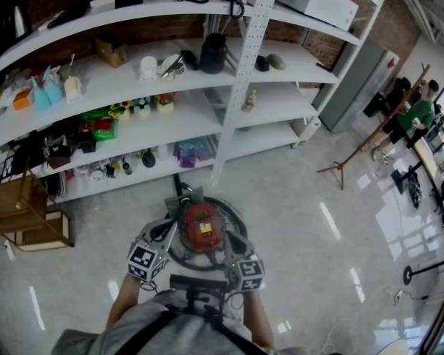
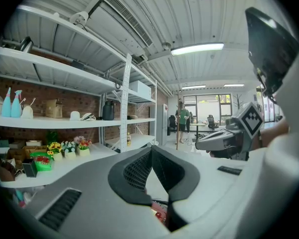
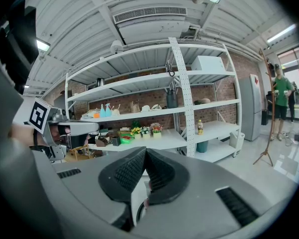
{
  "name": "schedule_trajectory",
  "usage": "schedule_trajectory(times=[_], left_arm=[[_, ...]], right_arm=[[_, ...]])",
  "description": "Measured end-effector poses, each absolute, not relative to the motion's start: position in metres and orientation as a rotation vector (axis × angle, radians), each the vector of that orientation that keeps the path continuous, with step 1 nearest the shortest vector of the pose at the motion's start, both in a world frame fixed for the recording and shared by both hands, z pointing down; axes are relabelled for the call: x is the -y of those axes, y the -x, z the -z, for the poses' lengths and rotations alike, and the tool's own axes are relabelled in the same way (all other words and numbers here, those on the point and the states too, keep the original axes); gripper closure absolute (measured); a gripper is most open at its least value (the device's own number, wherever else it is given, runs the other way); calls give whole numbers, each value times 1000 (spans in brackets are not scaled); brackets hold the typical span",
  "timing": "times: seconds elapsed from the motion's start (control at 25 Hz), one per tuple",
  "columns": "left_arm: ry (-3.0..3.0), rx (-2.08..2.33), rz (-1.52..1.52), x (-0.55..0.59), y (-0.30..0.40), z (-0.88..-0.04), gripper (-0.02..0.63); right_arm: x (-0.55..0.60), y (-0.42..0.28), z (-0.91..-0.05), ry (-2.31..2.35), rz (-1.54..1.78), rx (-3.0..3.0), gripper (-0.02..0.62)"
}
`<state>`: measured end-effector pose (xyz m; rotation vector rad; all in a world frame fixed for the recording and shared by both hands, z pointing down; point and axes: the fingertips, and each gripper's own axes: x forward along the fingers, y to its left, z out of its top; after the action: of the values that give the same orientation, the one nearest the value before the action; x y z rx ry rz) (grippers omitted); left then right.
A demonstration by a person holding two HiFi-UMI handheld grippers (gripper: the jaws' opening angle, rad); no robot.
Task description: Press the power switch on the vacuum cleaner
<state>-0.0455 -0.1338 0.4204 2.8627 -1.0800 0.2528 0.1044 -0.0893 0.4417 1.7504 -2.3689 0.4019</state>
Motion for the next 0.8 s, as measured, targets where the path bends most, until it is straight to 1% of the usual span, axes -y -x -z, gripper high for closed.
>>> schedule_trajectory(times=[0.8], left_arm=[[-2834,1099,-284,134,40,-427,598]], right_arm=[[91,-107,-453,-1724,-447,2381,586]])
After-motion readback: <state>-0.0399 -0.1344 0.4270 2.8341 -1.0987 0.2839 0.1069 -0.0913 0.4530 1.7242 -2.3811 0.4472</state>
